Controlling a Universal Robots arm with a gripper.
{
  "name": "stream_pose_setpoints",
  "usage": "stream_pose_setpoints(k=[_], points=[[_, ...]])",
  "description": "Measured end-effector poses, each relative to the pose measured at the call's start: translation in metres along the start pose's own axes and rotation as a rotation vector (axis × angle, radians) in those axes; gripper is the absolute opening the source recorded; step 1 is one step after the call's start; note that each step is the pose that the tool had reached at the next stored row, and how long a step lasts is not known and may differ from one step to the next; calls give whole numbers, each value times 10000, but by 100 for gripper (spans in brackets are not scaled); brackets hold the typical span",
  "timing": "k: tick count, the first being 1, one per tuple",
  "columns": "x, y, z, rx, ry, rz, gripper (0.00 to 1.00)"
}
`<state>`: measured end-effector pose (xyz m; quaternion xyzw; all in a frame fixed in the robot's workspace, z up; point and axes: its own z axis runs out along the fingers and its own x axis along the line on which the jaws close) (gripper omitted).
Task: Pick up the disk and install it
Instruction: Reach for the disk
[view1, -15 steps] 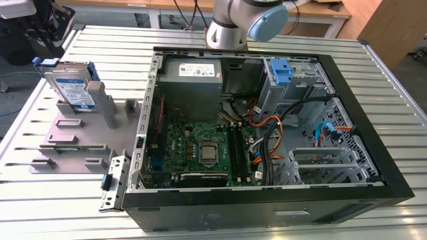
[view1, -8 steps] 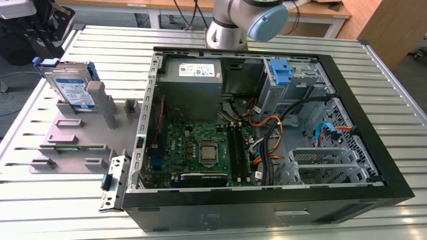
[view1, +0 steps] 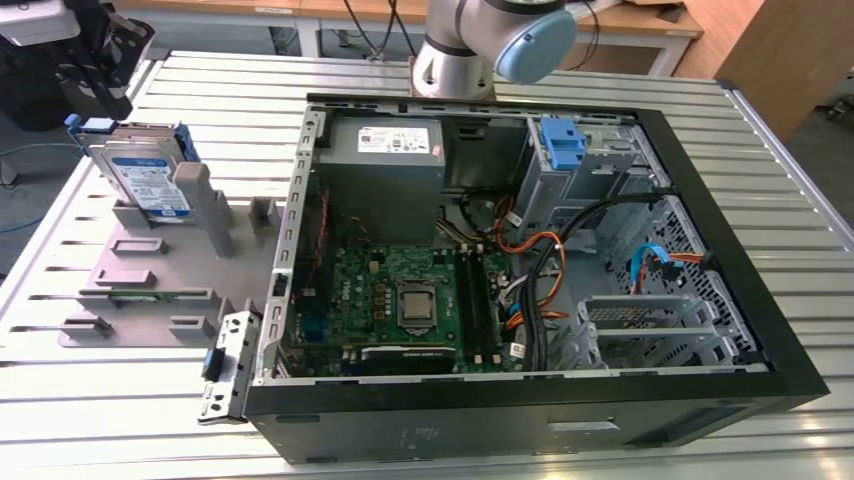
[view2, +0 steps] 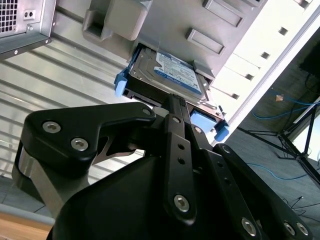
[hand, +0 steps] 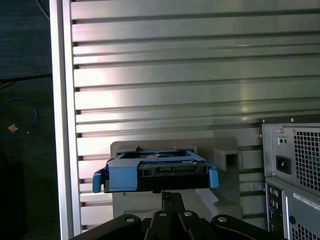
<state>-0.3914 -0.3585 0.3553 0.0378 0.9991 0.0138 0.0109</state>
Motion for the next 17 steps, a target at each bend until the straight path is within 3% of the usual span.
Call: stream_pose_setpoints(k=[17], points=[[55, 10, 105, 2, 3, 1, 11]])
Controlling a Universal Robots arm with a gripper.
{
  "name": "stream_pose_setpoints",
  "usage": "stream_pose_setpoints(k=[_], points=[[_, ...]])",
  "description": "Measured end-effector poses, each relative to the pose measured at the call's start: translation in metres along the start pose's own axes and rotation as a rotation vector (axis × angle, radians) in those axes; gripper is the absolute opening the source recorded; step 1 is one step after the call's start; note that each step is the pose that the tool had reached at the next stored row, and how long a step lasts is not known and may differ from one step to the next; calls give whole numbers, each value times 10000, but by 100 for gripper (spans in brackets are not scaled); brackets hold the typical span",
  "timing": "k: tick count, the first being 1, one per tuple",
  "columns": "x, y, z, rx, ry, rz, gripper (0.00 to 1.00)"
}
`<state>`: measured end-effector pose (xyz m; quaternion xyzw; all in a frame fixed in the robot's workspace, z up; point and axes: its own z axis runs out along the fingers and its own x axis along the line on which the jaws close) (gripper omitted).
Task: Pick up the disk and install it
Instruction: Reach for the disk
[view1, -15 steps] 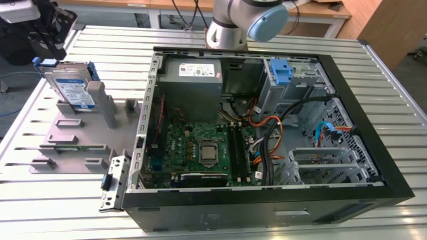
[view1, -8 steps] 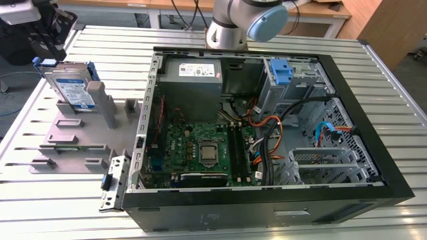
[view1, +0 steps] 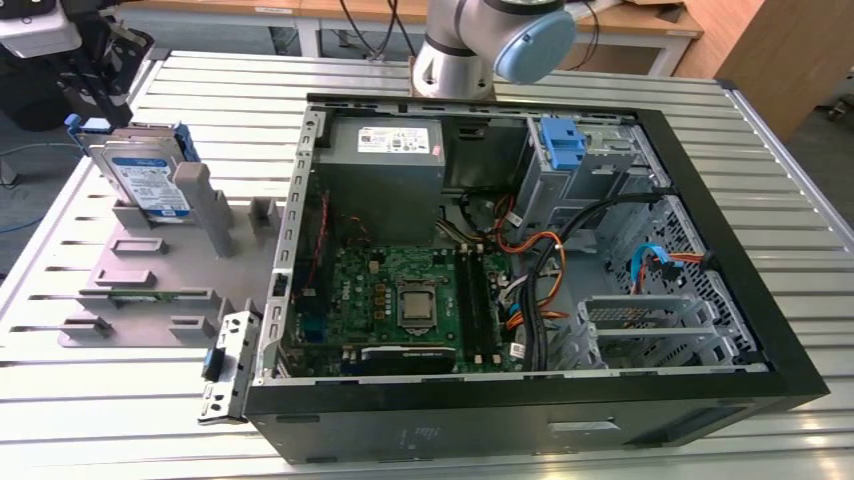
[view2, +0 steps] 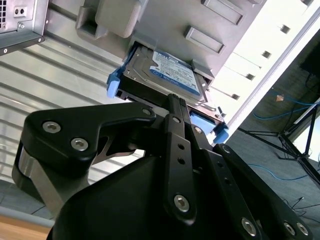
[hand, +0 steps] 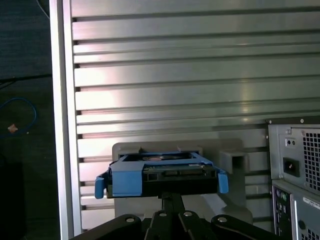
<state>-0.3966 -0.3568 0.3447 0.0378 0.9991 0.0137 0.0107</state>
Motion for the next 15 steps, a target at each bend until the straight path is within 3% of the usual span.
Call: stream_pose_setpoints(k=[15], points=[[40, 32, 61, -1, 0, -2, 11]])
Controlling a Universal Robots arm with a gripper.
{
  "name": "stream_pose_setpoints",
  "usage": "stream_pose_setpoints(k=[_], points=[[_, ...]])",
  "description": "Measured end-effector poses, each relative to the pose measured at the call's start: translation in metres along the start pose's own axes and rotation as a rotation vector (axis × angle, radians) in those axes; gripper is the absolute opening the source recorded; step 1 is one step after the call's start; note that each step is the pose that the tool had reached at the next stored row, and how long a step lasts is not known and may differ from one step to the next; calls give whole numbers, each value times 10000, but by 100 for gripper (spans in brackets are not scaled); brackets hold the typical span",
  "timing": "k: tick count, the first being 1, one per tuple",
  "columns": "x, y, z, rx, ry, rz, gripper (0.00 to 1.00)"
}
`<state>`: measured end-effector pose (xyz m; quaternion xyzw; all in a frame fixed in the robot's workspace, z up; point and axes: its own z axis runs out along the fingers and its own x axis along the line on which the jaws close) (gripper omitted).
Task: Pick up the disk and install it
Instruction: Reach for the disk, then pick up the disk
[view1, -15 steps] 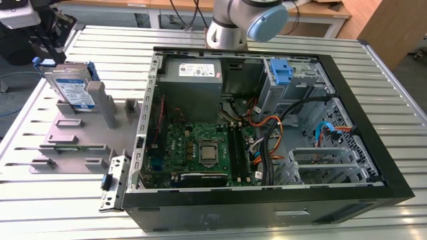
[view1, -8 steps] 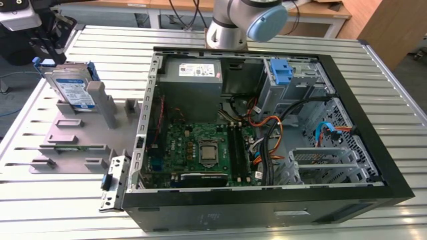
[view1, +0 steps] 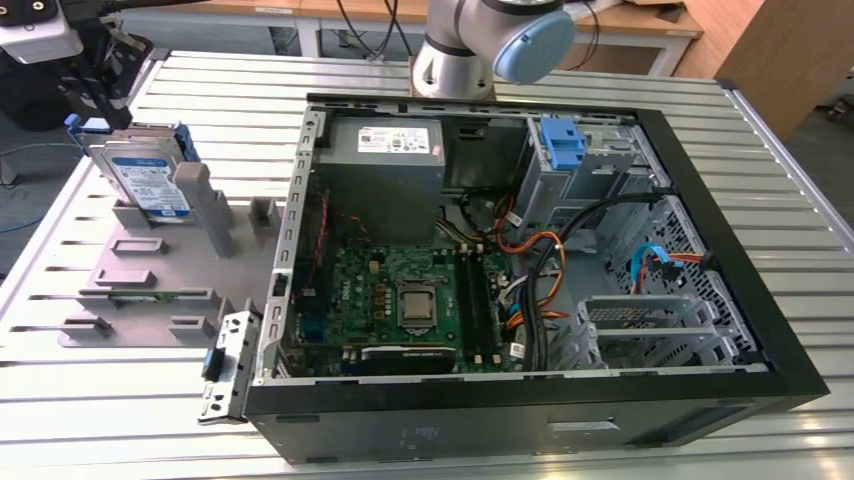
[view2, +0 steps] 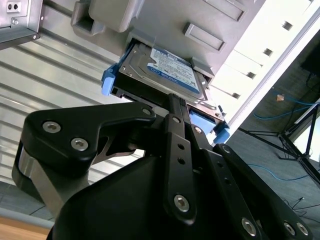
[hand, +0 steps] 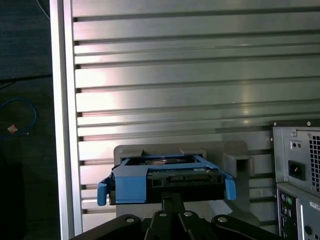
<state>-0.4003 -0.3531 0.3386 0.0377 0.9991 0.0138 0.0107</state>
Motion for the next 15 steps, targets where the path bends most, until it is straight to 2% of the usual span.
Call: stream_pose_setpoints(k=[15], points=[[0, 1, -29, -1, -1, 2, 11]])
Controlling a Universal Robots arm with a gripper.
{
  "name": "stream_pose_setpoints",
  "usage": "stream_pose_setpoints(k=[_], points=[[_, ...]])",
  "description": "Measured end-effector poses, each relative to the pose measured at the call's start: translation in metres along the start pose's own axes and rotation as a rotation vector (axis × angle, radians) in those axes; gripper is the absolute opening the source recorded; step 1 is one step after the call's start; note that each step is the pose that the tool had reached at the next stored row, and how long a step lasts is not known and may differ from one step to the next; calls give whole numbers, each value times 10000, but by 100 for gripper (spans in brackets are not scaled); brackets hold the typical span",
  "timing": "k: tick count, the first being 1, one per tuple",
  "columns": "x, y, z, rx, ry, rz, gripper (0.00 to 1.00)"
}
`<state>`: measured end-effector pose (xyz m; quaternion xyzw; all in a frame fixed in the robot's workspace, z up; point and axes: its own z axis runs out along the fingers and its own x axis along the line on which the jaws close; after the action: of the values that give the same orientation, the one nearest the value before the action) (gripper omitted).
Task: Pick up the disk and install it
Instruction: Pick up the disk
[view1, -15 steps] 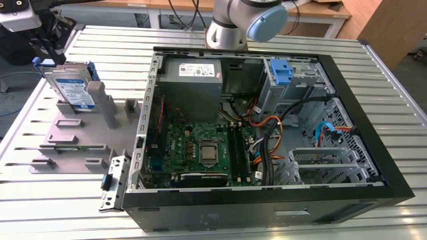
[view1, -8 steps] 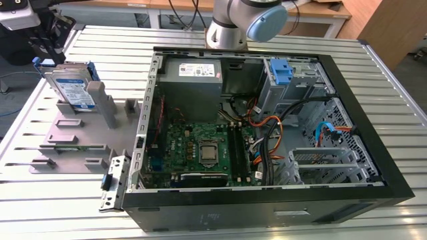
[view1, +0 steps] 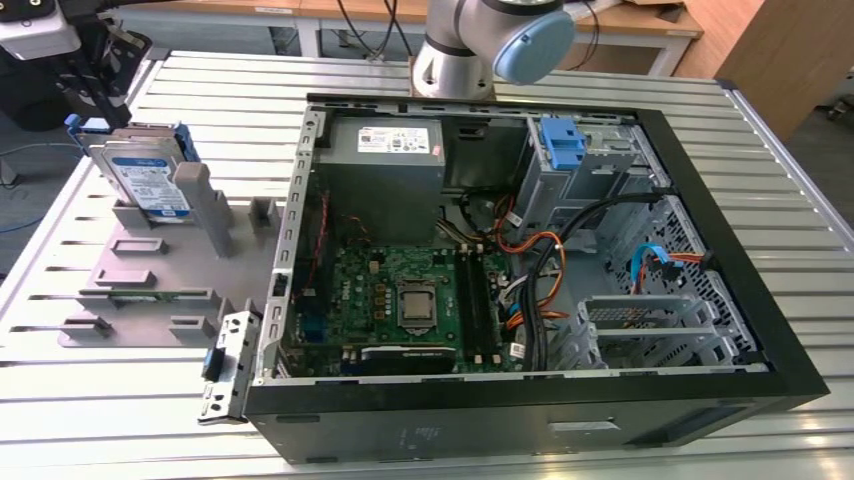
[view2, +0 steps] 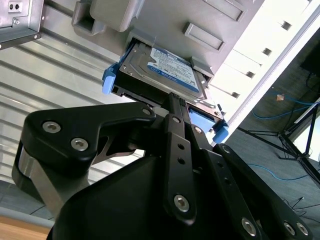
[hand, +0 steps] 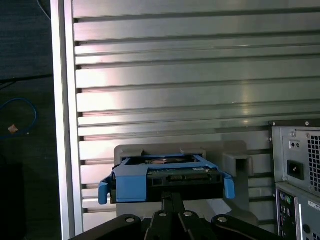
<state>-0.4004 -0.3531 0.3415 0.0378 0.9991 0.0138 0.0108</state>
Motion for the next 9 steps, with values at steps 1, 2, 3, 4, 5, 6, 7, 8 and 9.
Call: stream_pose_setpoints(k=[1, 2, 3, 4, 5, 6, 7, 8, 9], points=[[0, 0, 0, 0, 0, 0, 11], [0, 0, 0, 0, 0, 0, 11], [0, 0, -1, 0, 0, 0, 11], [0, 0, -1, 0, 0, 0, 11], [0, 0, 0, 0, 0, 0, 11], [0, 0, -1, 0, 0, 0, 11], [0, 0, -1, 0, 0, 0, 11], [0, 0, -1, 0, 0, -15, 11], [0, 0, -1, -3, 2, -80, 11]])
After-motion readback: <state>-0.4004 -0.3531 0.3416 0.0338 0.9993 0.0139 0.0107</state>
